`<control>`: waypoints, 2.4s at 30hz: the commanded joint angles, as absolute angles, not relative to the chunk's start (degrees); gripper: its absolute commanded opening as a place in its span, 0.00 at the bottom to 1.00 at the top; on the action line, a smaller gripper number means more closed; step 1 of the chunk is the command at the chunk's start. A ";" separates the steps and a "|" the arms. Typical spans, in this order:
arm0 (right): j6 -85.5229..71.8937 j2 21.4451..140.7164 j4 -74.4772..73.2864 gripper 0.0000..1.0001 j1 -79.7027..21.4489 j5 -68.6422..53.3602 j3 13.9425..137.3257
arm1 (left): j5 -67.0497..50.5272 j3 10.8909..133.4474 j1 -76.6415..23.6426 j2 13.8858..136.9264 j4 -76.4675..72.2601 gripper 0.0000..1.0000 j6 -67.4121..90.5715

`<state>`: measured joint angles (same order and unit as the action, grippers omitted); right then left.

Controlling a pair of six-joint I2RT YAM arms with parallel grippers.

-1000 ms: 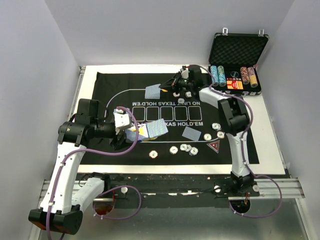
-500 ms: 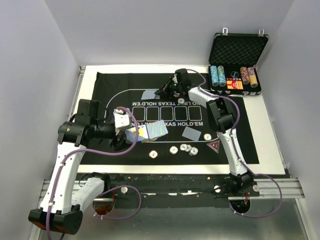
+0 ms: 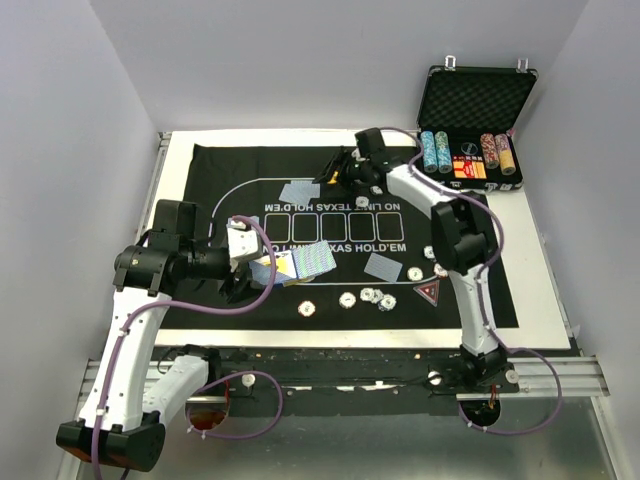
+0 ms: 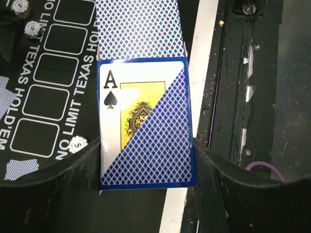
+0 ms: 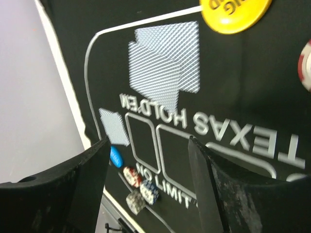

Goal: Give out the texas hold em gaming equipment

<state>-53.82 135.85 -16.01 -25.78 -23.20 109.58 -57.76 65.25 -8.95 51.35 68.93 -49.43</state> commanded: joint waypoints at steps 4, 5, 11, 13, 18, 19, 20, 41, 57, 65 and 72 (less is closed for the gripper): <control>-49.83 112.62 -15.30 0.81 -25.49 -25.39 97.05 | -61.00 66.89 -8.70 50.19 68.47 0.19 -49.48; -49.92 109.28 -14.34 0.82 -25.49 -26.36 94.42 | -60.91 66.88 -8.70 50.10 68.47 0.19 -49.57; -51.77 90.73 -9.40 1.00 -25.58 -33.91 78.16 | -60.91 66.71 -8.70 49.92 68.55 0.19 -49.83; -51.77 86.86 -9.32 1.00 -26.01 -35.85 74.37 | -60.73 66.71 -8.70 50.10 68.64 0.19 -49.83; -49.66 79.73 -12.56 1.00 -30.66 -34.46 69.44 | -60.64 67.06 -8.70 50.19 68.99 0.19 -50.01; -49.31 78.67 -13.44 1.00 -32.07 -33.76 69.00 | -60.64 67.06 -8.79 50.19 68.99 0.20 -50.01; -48.78 77.97 -14.49 1.00 -33.56 -32.27 68.82 | -60.64 67.06 -8.70 50.19 68.82 0.19 -49.92; -53.79 75.76 -12.30 0.87 -47.20 -27.25 61.00 | -60.64 66.97 -8.70 50.27 68.29 0.19 -49.13; -53.79 70.66 -19.07 0.51 -47.02 -22.41 62.66 | -61.35 67.50 -8.79 50.63 67.59 0.19 -48.25; -51.16 70.05 -24.25 0.47 -46.76 -18.99 65.47 | -61.43 67.76 -8.79 50.54 67.68 0.19 -48.08; -49.40 69.26 -27.51 0.44 -45.97 -17.75 68.11 | -61.52 67.85 -8.79 50.45 67.76 0.19 -47.99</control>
